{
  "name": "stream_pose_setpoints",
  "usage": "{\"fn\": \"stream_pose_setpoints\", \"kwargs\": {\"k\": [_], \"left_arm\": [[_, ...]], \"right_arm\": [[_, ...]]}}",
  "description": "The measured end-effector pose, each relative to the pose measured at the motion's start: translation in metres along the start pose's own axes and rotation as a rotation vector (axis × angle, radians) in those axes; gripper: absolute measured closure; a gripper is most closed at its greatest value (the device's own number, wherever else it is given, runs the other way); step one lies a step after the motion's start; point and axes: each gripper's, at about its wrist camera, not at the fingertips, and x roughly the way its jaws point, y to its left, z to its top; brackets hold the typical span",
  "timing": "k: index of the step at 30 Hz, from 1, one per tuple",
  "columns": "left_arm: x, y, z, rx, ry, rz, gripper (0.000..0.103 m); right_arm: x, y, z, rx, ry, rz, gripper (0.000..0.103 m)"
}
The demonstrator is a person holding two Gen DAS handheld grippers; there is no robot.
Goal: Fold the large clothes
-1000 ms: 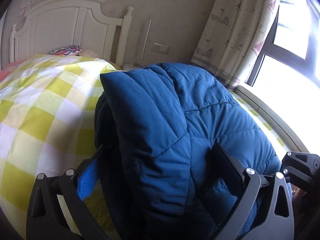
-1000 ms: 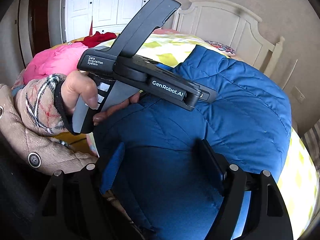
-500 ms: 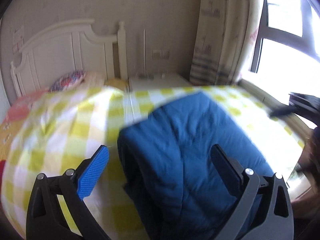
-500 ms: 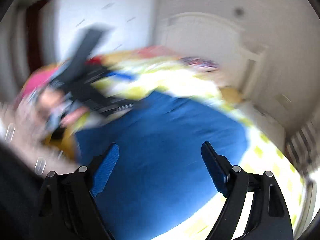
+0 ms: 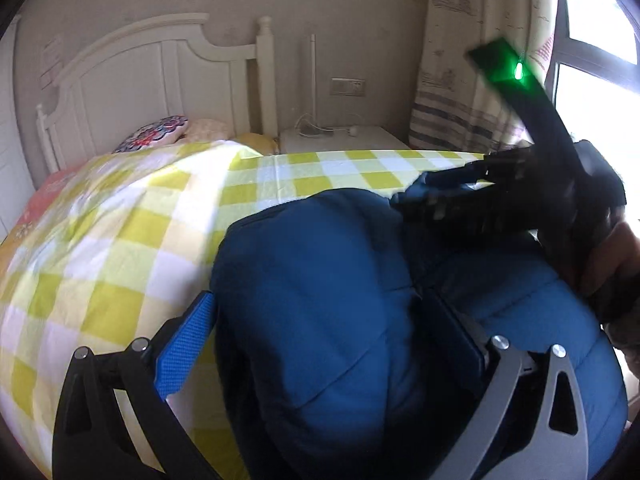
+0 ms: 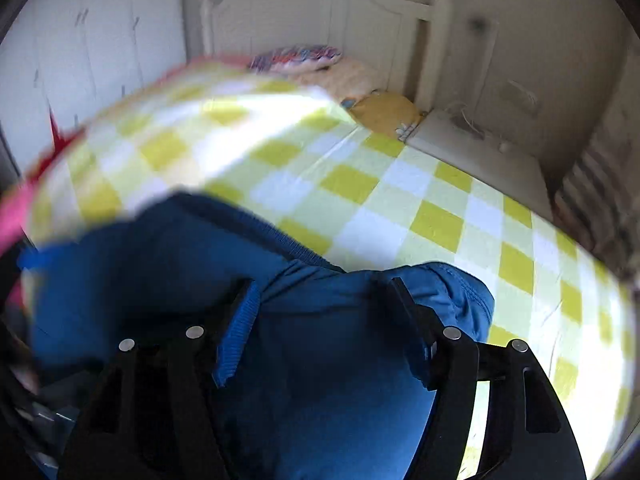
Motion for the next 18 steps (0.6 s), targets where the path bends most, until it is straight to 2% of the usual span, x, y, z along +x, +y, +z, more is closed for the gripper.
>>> {"fn": "stream_pose_setpoints", "kwargs": {"k": [5, 10, 12, 14, 16, 17, 18], "left_arm": [[0.009, 0.012, -0.007, -0.064, 0.003, -0.059, 0.002], [0.007, 0.011, -0.011, -0.067, -0.014, -0.017, 0.002], [0.001, 0.011, -0.013, -0.074, -0.023, 0.025, 0.002], [-0.009, 0.012, -0.015, -0.066, -0.023, 0.046, 0.002], [-0.026, 0.016, -0.021, -0.081, -0.028, 0.032, 0.002], [-0.035, 0.020, -0.025, -0.097, -0.032, 0.024, 0.002], [-0.040, 0.023, -0.028, -0.109, -0.033, 0.017, 0.002]], "right_arm": [[0.008, 0.006, -0.005, -0.021, 0.053, -0.025, 0.037], [0.016, 0.009, -0.003, -0.036, 0.086, -0.036, 0.037], [0.016, 0.013, -0.001, -0.064, 0.105, -0.054, 0.037], [0.014, 0.017, 0.005, -0.099, 0.140, -0.088, 0.037], [0.008, 0.024, 0.014, -0.113, 0.162, -0.137, 0.037], [-0.001, 0.029, 0.020, -0.111, 0.140, -0.141, 0.037], [-0.012, 0.035, 0.025, -0.109, 0.096, -0.108, 0.037]]}}
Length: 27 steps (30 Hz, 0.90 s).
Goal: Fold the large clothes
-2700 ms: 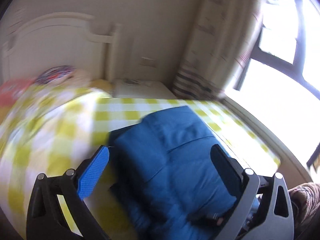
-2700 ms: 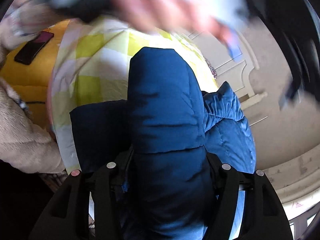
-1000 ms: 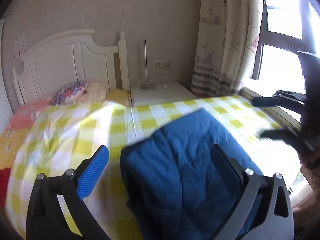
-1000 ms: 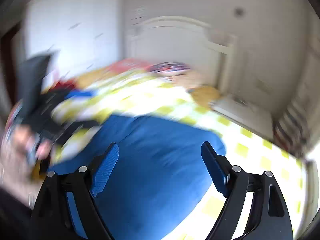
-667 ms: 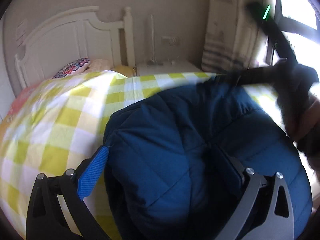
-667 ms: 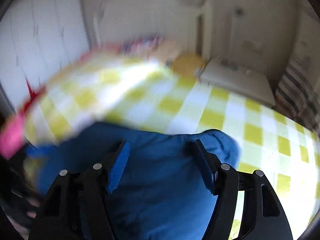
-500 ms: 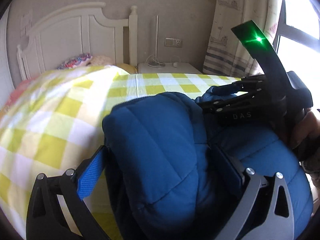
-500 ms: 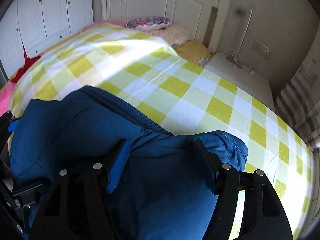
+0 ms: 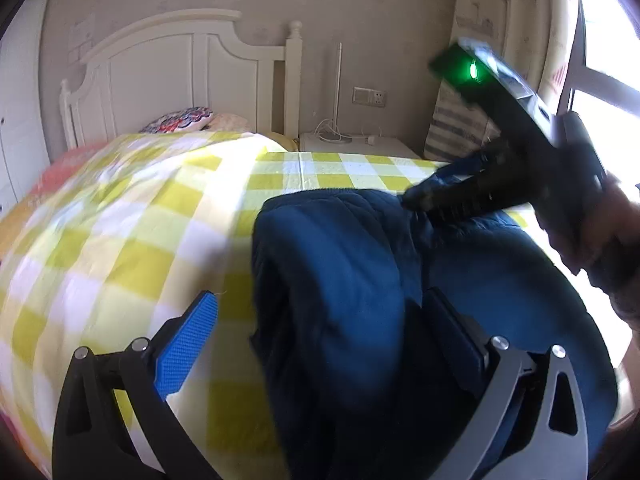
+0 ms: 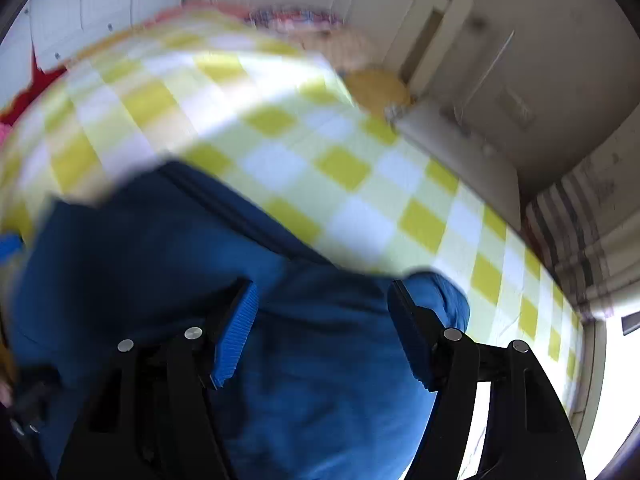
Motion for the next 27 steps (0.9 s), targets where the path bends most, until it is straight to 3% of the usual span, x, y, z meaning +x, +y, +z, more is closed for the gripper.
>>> {"fn": "stream_pose_setpoints", "kwargs": {"k": [3, 5, 9, 11, 20, 26, 27], "left_arm": [[-0.013, 0.012, -0.010, -0.040, 0.004, -0.029, 0.002], [-0.013, 0.018, -0.016, -0.073, 0.017, -0.060, 0.002], [-0.010, 0.022, -0.020, -0.093, 0.019, -0.080, 0.002], [-0.008, 0.023, -0.021, -0.091, 0.019, -0.064, 0.002], [0.002, 0.033, -0.028, -0.131, 0.032, -0.107, 0.002], [0.006, 0.034, -0.028, -0.135, 0.047, -0.122, 0.002], [0.006, 0.033, -0.029, -0.132, 0.050, -0.124, 0.002]], "right_arm": [[-0.031, 0.015, 0.013, 0.023, -0.107, 0.135, 0.037], [-0.036, 0.038, 0.018, -0.026, -0.117, 0.160, 0.037], [0.003, 0.095, 0.013, -0.208, 0.017, 0.124, 0.037], [0.024, 0.107, 0.008, -0.239, 0.057, 0.082, 0.036], [0.036, 0.107, 0.007, -0.227, 0.104, 0.106, 0.035], [0.031, 0.104, 0.005, -0.212, 0.068, 0.105, 0.035], [0.024, 0.100, 0.004, -0.199, 0.052, 0.108, 0.030]]}}
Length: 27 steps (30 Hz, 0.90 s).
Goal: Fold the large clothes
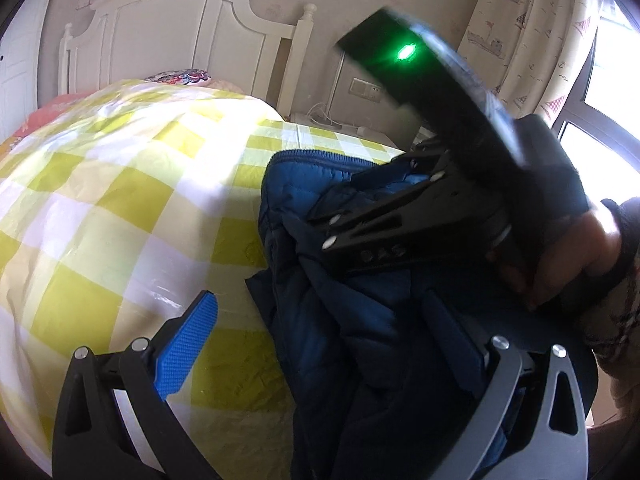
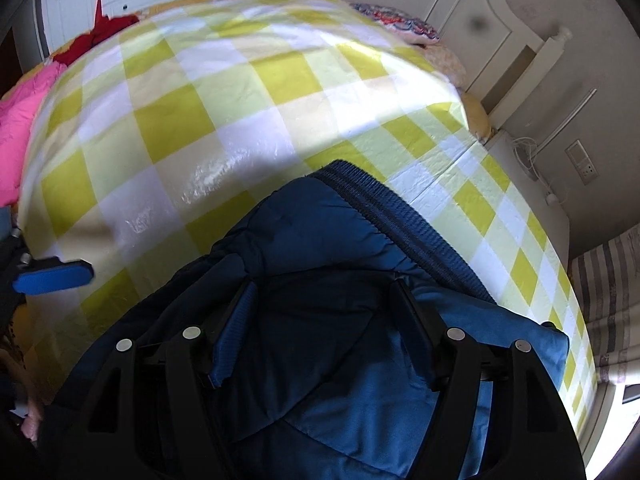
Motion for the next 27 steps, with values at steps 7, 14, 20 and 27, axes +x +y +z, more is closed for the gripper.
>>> {"fn": "stream_pose_setpoints", "kwargs": {"k": [7, 14, 20, 27], "left_arm": [[0.000, 0.006, -0.004, -0.022, 0.014, -0.025, 0.002], [0.015, 0.029, 0.001, -0.136, 0.145, -0.167, 0.002], [0.038, 0.055, -0.003, -0.307, 0.293, -0.370, 0.002], [0.044, 0.050, -0.007, -0.314, 0.388, -0.446, 0.002]], "right_arm": [[-0.070, -0.051, -0.034, 0.179, -0.166, -0.075, 0.010], [-0.078, -0.116, -0.133, 0.561, -0.158, 0.156, 0.009], [-0.073, -0.122, -0.219, 0.789, -0.205, 0.467, 0.004], [-0.055, -0.107, -0.275, 0.873, -0.141, 0.777, 0.004]]}}
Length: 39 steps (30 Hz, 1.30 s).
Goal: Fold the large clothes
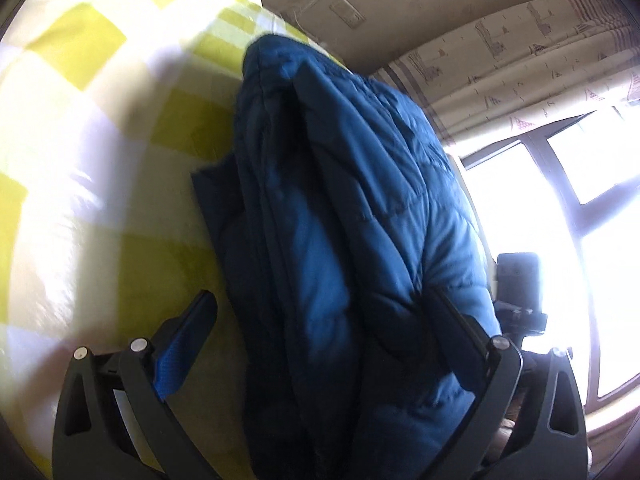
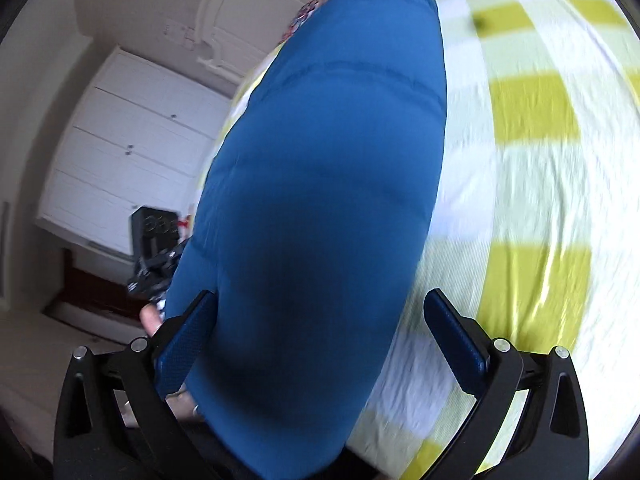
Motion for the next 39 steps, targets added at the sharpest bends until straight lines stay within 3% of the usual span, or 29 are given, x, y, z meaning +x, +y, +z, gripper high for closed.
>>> {"fn": "stream_pose_setpoints", "kwargs": {"k": [5, 11, 15, 19, 22, 25, 32, 35, 37, 38, 39], "left_arm": [[0.011, -0.008, -0.008, -0.005, 0.077, -0.076, 0.002], [0.022, -0.017, -0.004, 0.027, 0.093, -0.079, 0.002], [0.028, -0.024, -0.002, 0.070, 0.104, -0.096, 0.002], [0.028, -0.029, -0.009, 0.082, -0.015, -0.150, 0.015], [0.036, -0.042, -0.005, 0.097, -0.087, -0.146, 0.028], [0.045, -0.069, 0.022, 0.155, -0.124, -0.125, 0.034], [0.089, -0.119, 0.132, 0.232, -0.138, -0.141, 0.034], [0.136, -0.113, 0.175, 0.200, -0.118, -0.096, 0.034], [0.176, -0.095, 0.190, 0.131, -0.066, -0.028, 0.030], [0.186, -0.083, 0.188, 0.099, -0.064, -0.011, 0.026], [0.189, -0.079, 0.185, 0.091, -0.103, -0.042, 0.023]], "right_arm": [[0.010, 0.005, -0.012, -0.050, 0.029, 0.067, 0.004], [0.025, 0.013, 0.001, -0.086, 0.055, 0.034, 0.004], [0.027, 0.019, -0.008, -0.136, -0.008, 0.015, 0.004], [0.017, 0.032, -0.020, -0.259, -0.137, -0.037, 0.015], [0.004, 0.043, -0.016, -0.348, -0.234, -0.134, 0.021], [-0.009, 0.055, 0.000, -0.423, -0.310, -0.232, 0.024], [-0.057, 0.023, 0.086, -0.375, -0.474, -0.250, 0.025], [-0.054, -0.020, 0.137, -0.275, -0.458, -0.293, 0.026], [-0.036, -0.060, 0.167, -0.153, -0.373, -0.394, 0.022], [-0.027, -0.067, 0.171, -0.109, -0.373, -0.394, 0.016], [-0.028, -0.077, 0.174, -0.062, -0.379, -0.350, 0.012]]}}
